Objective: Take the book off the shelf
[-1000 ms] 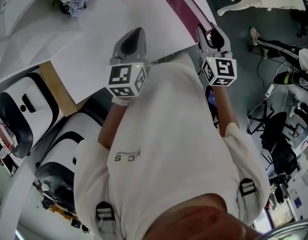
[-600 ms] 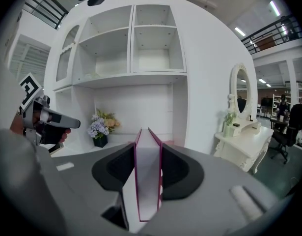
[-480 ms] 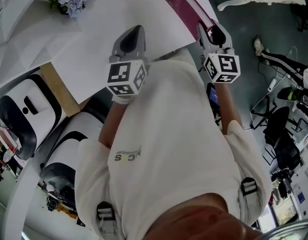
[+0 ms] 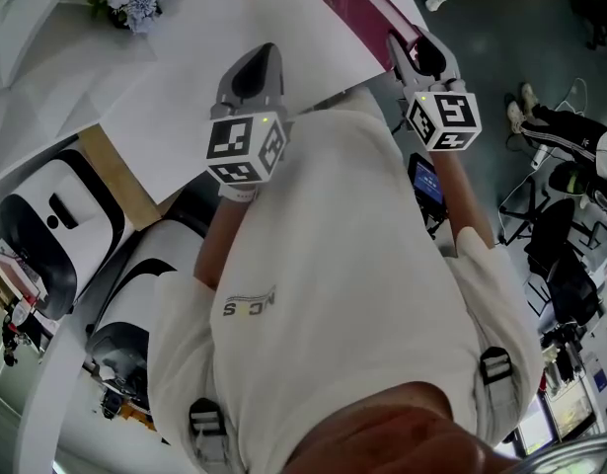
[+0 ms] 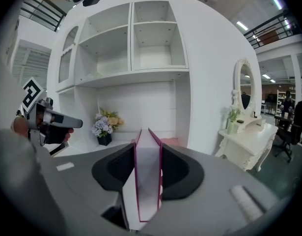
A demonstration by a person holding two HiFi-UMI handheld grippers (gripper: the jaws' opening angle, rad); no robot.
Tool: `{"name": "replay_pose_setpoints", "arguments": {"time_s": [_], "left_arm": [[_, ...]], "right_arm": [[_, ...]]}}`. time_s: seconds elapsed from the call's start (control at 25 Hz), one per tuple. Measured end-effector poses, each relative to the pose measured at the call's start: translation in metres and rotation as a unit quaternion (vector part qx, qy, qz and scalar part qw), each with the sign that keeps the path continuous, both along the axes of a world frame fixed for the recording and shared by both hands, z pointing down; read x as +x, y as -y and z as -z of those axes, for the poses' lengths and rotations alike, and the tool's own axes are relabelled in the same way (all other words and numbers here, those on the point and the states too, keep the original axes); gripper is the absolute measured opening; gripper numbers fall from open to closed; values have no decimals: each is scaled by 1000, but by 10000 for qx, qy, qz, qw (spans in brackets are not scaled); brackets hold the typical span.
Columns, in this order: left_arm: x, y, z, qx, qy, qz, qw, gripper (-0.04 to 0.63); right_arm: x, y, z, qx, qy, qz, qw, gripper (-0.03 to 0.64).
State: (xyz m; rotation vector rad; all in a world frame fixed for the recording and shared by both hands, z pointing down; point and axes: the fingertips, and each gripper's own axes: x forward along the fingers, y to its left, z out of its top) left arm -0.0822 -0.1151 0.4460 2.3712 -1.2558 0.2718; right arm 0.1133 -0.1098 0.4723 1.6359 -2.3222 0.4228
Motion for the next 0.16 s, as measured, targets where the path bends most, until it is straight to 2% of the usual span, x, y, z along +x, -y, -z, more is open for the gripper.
{"name": "replay_pose_setpoints", "arguments": {"time_s": [0.16], "left_arm": [[4, -4, 3, 46, 30, -47, 10000, 0]], "right_arm": [[3, -3, 4, 17, 22, -10, 10000, 147]]}}
